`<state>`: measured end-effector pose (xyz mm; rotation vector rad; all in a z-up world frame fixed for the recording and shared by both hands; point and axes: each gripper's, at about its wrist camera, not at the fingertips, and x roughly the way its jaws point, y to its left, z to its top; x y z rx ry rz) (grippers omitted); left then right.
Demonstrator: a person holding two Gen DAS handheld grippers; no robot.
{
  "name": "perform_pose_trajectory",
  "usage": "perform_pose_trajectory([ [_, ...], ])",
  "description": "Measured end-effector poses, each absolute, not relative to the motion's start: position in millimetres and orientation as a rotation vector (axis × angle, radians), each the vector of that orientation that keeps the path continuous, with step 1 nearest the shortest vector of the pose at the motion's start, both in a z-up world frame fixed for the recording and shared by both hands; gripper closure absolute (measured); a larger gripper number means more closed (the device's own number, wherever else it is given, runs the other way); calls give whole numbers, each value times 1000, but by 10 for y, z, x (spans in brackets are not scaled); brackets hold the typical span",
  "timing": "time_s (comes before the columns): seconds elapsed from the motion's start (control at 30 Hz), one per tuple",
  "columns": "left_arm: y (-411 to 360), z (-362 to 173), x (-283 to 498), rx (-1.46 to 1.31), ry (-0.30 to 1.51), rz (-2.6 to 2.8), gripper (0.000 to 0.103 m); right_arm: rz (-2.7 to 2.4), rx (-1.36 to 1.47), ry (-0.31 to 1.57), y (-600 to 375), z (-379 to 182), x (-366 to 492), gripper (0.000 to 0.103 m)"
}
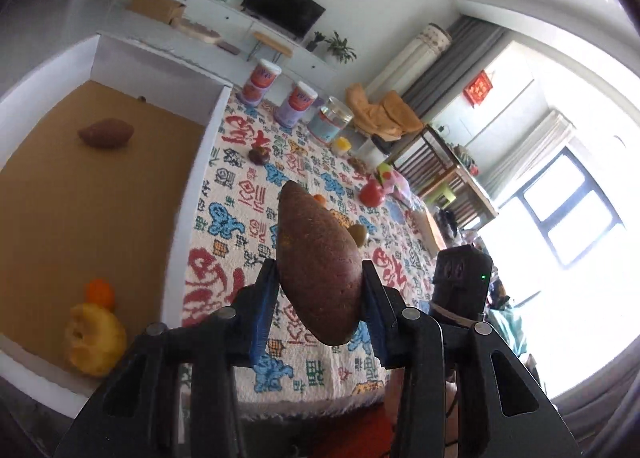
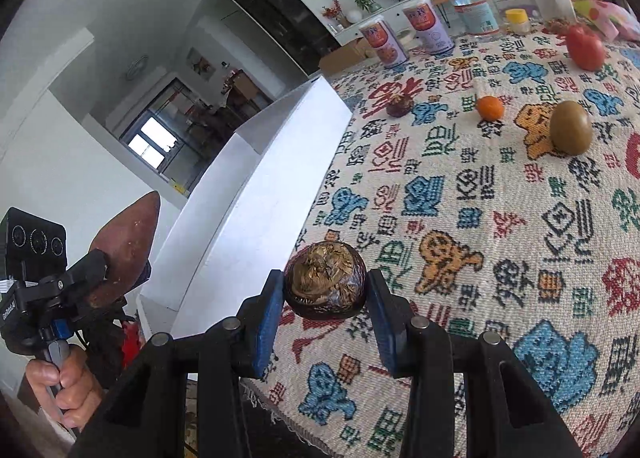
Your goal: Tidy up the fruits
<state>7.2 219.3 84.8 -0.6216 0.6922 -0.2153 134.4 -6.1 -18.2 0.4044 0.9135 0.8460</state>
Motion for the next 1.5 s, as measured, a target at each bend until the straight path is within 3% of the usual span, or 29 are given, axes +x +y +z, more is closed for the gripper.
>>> perform_pose_trajectory([
  [0.1, 2694, 906, -26, -619, 637, -32, 62, 987, 334, 895, 598, 197, 1295, 61],
  [0.2, 3178, 632, -1, -639, 680, 169, 62, 1085, 263, 926, 1281, 350, 1266, 61],
  [0.47, 3647, -55, 7, -625, 818, 423, 61, 1088, 15, 1030, 2287, 46, 1101, 61],
  [0.53, 3601, -46, -16, -595, 810, 459, 54, 1087, -5, 1036, 2356, 2, 1067, 60],
  [0.6, 3545, 2, -5, -569, 785, 480, 25, 1084, 11, 1026, 2325, 11, 1056, 44],
  [0.67, 3455, 103, -14, -539, 733, 492, 16, 1066, 38, 983, 2187, 70, 1090, 31],
  [0.97, 2311, 532, 343, -393, 634, 201, 12, 686, 63, 761, 529, 83, 1421, 3],
  [1.27, 743, 84, 994, -203, 771, -86, 8, -90, 13, 850, -1517, -827, 1812, 3],
  [1.5, 519, -516, 1548, -41, 828, 73, 8, -185, 173, 949, -2028, -1014, 1943, 3],
])
